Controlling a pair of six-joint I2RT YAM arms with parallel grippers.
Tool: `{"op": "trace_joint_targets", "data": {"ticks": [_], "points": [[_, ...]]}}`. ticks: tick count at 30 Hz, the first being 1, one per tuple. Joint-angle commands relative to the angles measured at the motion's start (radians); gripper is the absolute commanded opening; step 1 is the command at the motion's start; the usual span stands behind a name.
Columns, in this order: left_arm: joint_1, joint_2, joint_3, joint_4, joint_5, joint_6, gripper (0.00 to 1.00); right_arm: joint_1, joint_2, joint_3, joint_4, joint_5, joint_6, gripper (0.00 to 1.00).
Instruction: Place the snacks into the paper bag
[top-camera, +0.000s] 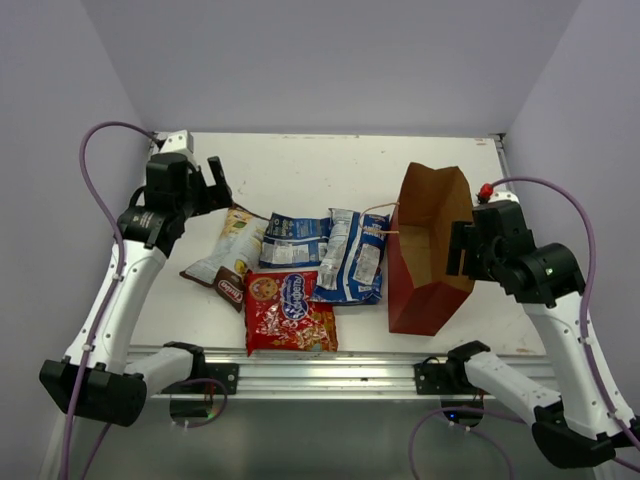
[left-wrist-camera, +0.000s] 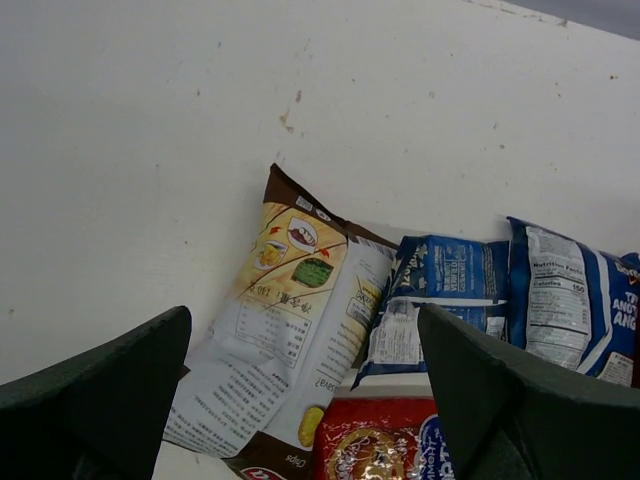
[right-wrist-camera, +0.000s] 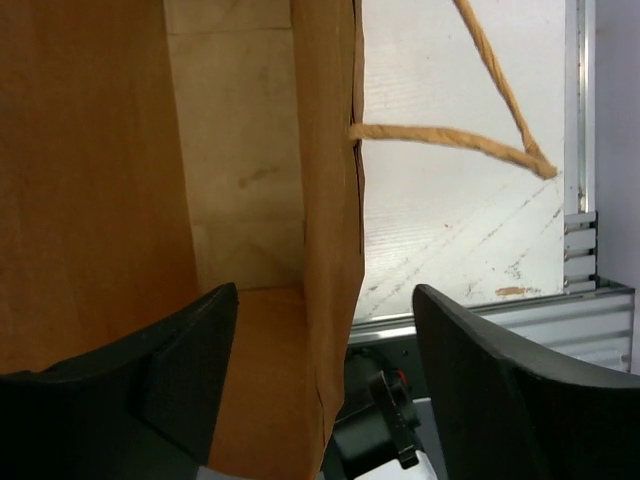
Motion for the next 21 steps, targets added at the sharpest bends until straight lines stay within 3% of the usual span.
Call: {"op": "trace_joint_targets", "data": {"ticks": [1,3,4,6,7,15,21], "points": [[-0.007,0.000,-0.038,0.049,0.015,0.035,1.00,0.001,-0.033,-0.045,0.004,0.005,0.019,0.72],[-0.007,-0.001,-0.060,0.063,0.018,0.038,1.00,0.001,-0.054,-0.075,0.032,-0.006,0.018,0.59],[-0.007,-0.001,-0.066,0.072,0.017,0.040,1.00,0.001,-0.060,-0.079,0.040,-0.007,0.019,0.33],[-0.007,0.006,-0.078,0.078,0.011,0.049,0.99,0.001,-0.070,-0.079,0.046,-0.007,0.016,0.15],[-0.007,0.009,-0.084,0.087,0.008,0.052,0.99,0.001,-0.071,-0.078,0.048,0.002,0.010,0.02],[-0.007,0.058,-0.194,0.141,-0.075,0.091,0.89,0.001,-0.056,-0.076,0.064,-0.006,-0.004,0.00],[-0.007,0.136,-0.271,0.118,0.004,0.054,0.93,0.001,-0.039,-0.064,0.075,-0.003,-0.010,0.00]]}}
